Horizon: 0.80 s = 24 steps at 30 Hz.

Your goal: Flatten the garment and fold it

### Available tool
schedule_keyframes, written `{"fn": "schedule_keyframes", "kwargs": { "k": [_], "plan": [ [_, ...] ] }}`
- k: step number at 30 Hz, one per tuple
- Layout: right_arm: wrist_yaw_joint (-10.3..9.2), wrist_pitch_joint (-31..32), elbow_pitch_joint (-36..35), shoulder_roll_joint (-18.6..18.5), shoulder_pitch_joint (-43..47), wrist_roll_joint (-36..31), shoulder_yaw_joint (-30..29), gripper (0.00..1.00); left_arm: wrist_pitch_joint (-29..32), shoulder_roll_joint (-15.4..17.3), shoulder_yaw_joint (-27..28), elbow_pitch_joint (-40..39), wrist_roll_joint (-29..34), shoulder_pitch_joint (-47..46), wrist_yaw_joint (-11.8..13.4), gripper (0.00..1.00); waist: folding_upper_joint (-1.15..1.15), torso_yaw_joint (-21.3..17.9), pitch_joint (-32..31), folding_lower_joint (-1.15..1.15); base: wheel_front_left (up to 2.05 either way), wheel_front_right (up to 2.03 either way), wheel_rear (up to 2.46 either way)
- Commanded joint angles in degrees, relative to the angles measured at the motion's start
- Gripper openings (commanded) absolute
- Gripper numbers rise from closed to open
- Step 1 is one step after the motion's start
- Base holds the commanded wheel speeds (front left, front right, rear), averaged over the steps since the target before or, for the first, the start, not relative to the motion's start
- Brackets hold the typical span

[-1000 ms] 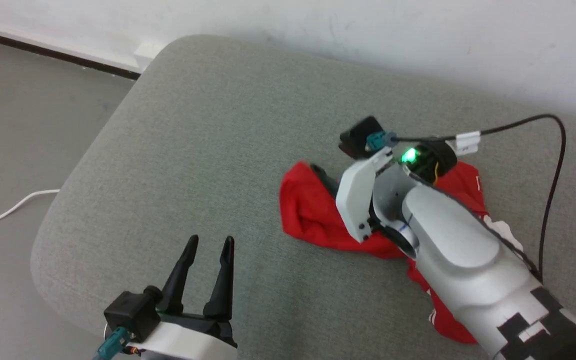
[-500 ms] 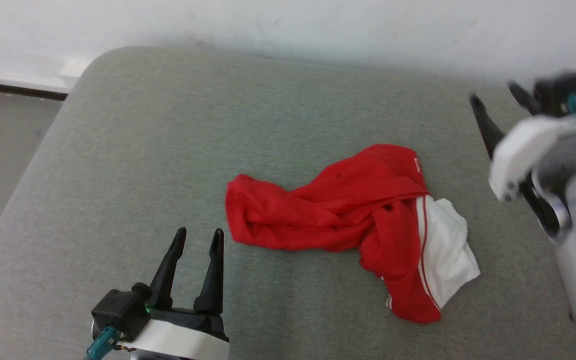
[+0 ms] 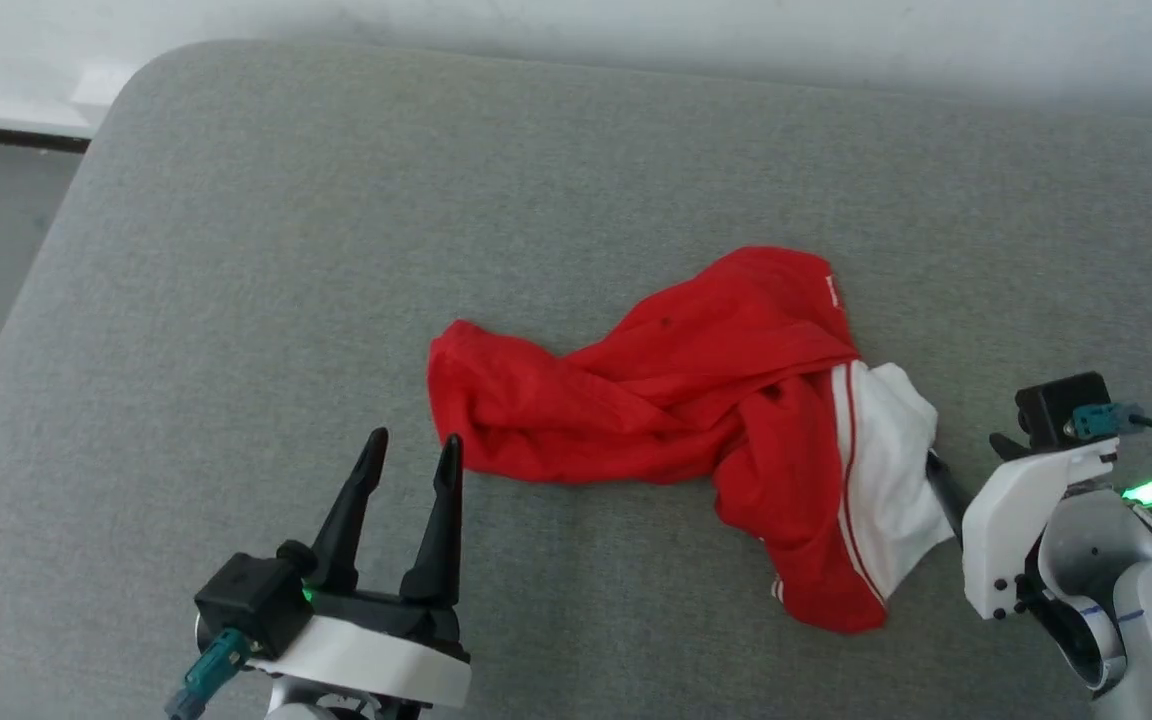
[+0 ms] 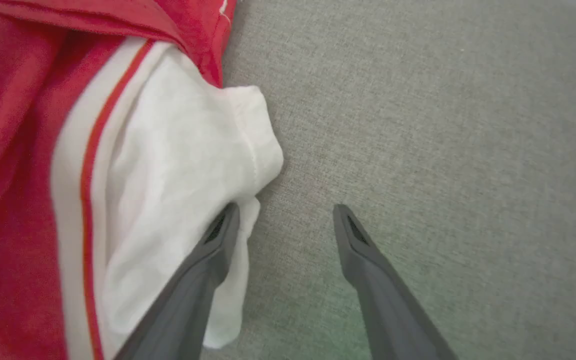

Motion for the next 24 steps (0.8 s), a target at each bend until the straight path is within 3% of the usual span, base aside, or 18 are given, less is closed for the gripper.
{"fn": "schedule_keyframes", "kwargs": {
  "k": [1, 4, 7, 10, 17, 24],
  "plan": [
    [-0.06, 0.0, -0.2, 0.0, 0.3, 0.0, -0.1, 1.0, -0.3, -0.1, -0.1, 0.2, -0.1, -0.6, -0.5, 1.0, 0.0, 1.1, 0.7, 0.0, 0.0, 0.0, 0.0],
    [-0.06, 1.0, 0.6, 0.5, 0.9, 0.1, 0.9, 1.0, -0.3, -0.1, -0.2, 0.6, -0.1, -0.8, -0.6, 1.0, 0.0, 2.0, 0.9, 0.0, 0.0, 0.0, 0.0],
    [-0.06, 3.3, 1.4, 1.1, 1.3, 1.0, 2.4, 0.0, -0.3, -0.1, 0.1, 0.8, -0.1, -0.7, -0.6, 1.0, 0.0, 2.3, 0.6, 0.0, 0.0, 0.0, 0.0],
    [-0.06, 4.4, 1.7, 1.4, 1.5, 0.9, 2.4, 0.0, -0.3, -0.1, 0.2, 1.3, -0.1, -0.3, -0.7, 1.0, 0.0, 2.1, -0.4, 0.0, 0.0, 0.0, 0.0],
    [-0.06, 0.8, 0.7, 1.2, 0.3, -2.0, -1.5, 0.0, -0.3, -0.1, 0.9, 1.8, 0.4, 1.7, -0.7, 1.0, 0.0, -0.9, -4.8, 0.0, 0.0, 0.0, 0.0],
    [-0.06, -2.4, -2.3, -2.6, 0.1, -7.1, -11.1, 0.0, -0.3, 0.0, 1.6, 1.4, 1.4, 4.1, -0.8, 1.0, 0.0, -4.4, -8.4, 0.0, 0.0, 0.0, 0.0]
  ]
}}
